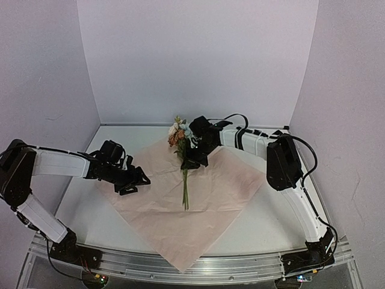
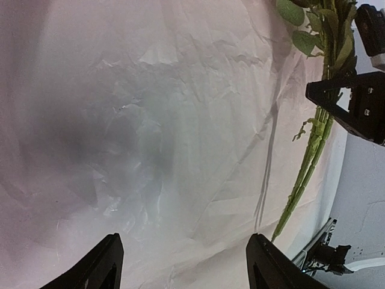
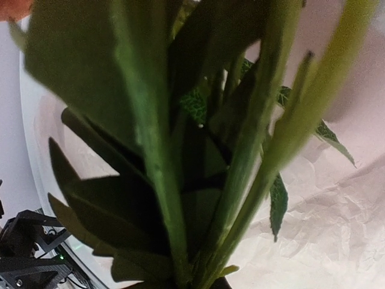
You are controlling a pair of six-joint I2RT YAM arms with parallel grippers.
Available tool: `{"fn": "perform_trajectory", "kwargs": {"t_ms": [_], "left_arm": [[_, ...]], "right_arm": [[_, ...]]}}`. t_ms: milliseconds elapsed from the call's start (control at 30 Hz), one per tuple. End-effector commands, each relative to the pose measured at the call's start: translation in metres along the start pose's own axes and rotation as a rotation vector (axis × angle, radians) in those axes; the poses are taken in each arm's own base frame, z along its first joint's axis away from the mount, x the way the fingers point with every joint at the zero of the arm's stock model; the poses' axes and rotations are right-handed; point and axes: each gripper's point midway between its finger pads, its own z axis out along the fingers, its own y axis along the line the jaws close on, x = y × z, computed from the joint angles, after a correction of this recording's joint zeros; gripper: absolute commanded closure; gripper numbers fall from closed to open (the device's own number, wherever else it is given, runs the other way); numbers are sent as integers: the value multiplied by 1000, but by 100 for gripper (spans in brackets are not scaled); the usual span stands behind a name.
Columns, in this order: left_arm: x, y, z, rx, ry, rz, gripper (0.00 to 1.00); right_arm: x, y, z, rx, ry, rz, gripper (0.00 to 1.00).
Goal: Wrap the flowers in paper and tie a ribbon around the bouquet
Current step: Place the fake flower on the flattened wrapping paper.
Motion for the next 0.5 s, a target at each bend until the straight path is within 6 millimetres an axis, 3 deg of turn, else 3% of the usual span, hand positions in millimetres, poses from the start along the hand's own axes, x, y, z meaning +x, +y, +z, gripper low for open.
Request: {"fn": "perform_trajectory", "kwargs": {"t_ms": [0,100,267,367,467], "left_arm": [[-7,3,5,20,-12,-11,27],[-6,11,8,9,-3,-31,28],[-7,17,7,2,-4,-48,28],[-7,20,5,-3,-9,-51,28],[-7,21,4,-4,-12,-52,28]], "right_arm": [[-7,17,-13,14,-40,-135,100],[-6,13,-8,45,-42,-136,100],[-5,7,7,82,-61,-112,90],[-7,7,12,88,-78,-82,81],[-6,3,11,103,-84,-62,62]]}}
